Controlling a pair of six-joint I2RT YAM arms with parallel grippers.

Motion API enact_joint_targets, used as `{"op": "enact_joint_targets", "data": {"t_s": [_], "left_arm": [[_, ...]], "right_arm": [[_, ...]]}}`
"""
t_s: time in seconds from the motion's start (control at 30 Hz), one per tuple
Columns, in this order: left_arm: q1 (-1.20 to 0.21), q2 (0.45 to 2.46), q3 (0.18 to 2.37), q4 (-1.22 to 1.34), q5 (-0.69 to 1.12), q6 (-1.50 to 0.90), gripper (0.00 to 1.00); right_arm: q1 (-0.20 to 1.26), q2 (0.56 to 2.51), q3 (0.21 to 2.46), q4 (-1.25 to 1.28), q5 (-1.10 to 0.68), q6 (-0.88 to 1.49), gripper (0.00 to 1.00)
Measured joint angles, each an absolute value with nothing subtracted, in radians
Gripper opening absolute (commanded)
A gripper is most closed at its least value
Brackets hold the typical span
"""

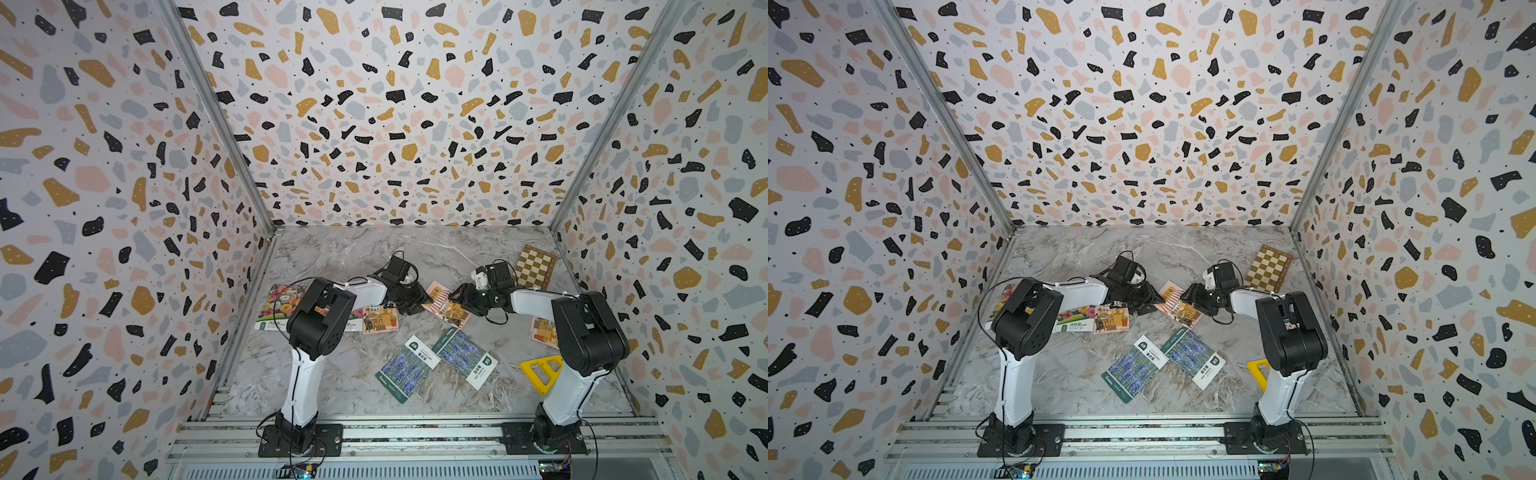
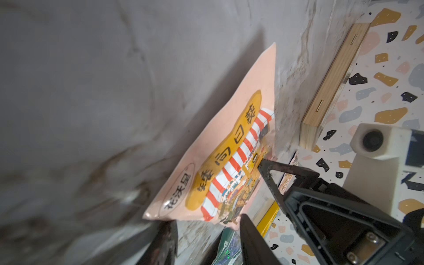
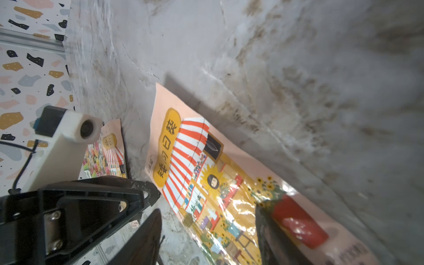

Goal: Arrange the seed packets in a row
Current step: Pick up the seed packet from the center of the board.

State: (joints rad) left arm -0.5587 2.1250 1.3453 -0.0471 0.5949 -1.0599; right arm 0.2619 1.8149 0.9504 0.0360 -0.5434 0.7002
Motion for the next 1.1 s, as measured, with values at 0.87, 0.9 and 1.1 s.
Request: {"op": "enact_joint_targets", "data": {"t_s": [0.87, 0.9, 1.1], "left_arm": [[-0.566, 2.268, 1.368, 0.316, 0.743, -1.146, 0.08], [-0.566, 2.268, 1.368, 0.309, 0.743, -1.135, 0.05], [-0.566, 2.233, 1.391, 0.177, 0.746, -1.034, 0.0]], "right_arm": [[0.226, 1.873, 0.949, 0.113, -0.706, 0.72, 0.58], [0.223, 1.872, 0.949, 0.112, -0.707, 0.716, 0.58], [0.211, 1.837, 0.94, 0.081, -0.685, 0.673, 0.6]]}}
